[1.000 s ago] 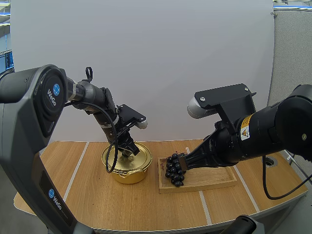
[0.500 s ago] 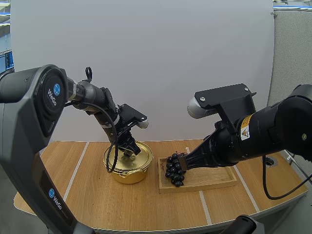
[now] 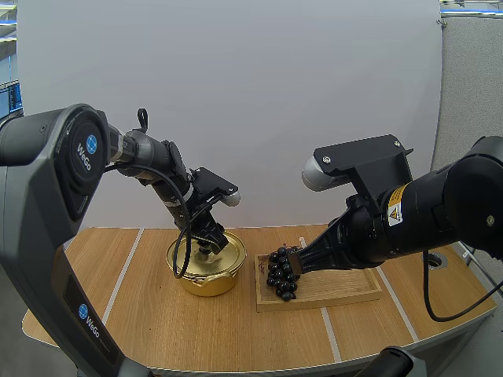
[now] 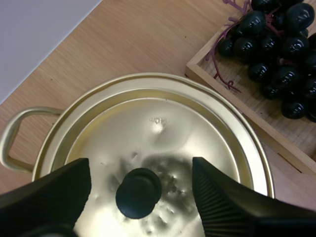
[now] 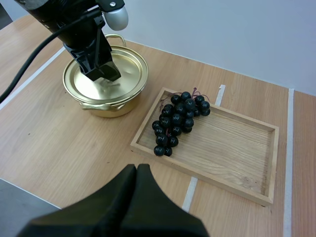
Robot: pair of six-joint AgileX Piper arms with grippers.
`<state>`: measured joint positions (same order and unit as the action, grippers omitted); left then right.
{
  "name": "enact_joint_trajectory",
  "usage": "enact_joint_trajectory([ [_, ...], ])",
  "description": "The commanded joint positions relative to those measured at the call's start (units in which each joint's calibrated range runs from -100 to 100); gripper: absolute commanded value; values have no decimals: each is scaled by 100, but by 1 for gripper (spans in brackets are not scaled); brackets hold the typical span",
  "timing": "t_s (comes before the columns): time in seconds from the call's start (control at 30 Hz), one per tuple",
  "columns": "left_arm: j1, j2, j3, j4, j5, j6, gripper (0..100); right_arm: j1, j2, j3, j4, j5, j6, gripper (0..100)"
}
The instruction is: Open the pot, put the pineapple inside, and close it
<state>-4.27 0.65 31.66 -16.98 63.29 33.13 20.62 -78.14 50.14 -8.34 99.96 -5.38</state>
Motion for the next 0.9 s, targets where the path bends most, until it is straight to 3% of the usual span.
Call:
enact_joint_trajectory([
  [0.0,-13,-85,11,-96,106,13,100,-25,-56,6,-12,4,-21,0],
  [0.3,-13,-1306,-263,-95,446,13,100,-25,-56,6,-12,4,-21,0],
  [0.47,-13,-2575,-723,-95,1020,13,100,-25,-56,6,-12,4,-21,0],
  [0.87,-13,-5743,-1201,-36,1016,-101,100,-25,-56,6,-12,4,-21,0],
])
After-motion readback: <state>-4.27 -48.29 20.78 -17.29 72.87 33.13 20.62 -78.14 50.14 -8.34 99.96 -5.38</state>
